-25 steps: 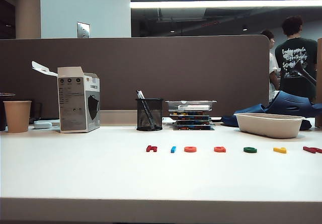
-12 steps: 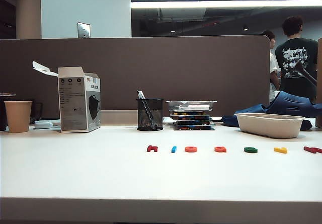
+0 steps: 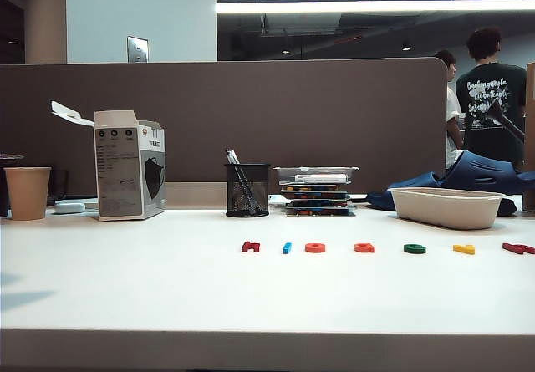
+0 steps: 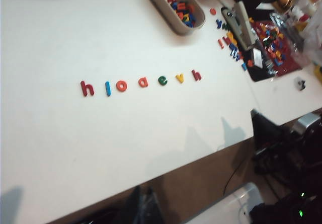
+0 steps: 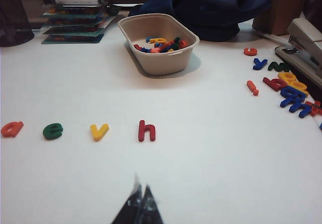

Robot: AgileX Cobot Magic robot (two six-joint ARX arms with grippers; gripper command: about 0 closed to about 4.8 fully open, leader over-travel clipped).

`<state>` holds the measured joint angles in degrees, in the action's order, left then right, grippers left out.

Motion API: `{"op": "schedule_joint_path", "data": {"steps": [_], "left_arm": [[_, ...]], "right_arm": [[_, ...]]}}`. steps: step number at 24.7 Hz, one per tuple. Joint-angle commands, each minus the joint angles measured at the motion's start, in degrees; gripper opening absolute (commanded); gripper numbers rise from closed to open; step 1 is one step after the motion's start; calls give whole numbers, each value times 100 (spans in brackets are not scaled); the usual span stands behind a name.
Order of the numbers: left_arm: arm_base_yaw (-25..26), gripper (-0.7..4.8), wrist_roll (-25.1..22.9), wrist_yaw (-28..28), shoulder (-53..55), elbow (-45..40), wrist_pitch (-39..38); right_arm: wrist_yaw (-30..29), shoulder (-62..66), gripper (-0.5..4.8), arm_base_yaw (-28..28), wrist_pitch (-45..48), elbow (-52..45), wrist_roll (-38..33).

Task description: Select the appropriate letters from the row of letter magnets placed on the table to arrange into the word "love".

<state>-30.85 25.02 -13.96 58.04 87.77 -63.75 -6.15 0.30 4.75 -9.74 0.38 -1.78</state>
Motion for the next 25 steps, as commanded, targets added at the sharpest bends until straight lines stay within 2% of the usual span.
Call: {"op": "schedule_joint_path", "data": {"steps": [1,5,10,15,18,20,24,25], "left_arm": [[2,-5,74,-352,-26,33,387],[2,-5,24,-1034,-26,33,343],[0,-5,33,-1268,-28,33,247],[0,-5,55,-809,-59,33,107],[0,-5,83,-756,-79,33,50],[0,-5,315,-400,-90,33,37],[0,-5,461,-378,-87,33,59],[0,-5,461,-385,-87,33,92]], "right_arm": [[24,-28,-1,-11,-63,323,-267],[31,-22,-1,-11,-354,682,-267],[136,-22,-1,-11,-540,920,-267],[133,63,-1,-13,-892,1174,-278],[153,332,-1,-13,-905,1449,-278],[96,1123,-1,-22,-1121,2015,-278],[22,2284,-2,-195,-1390,2883,-280],[20,2811,-2,-380,-1456,3348,-297]]}}
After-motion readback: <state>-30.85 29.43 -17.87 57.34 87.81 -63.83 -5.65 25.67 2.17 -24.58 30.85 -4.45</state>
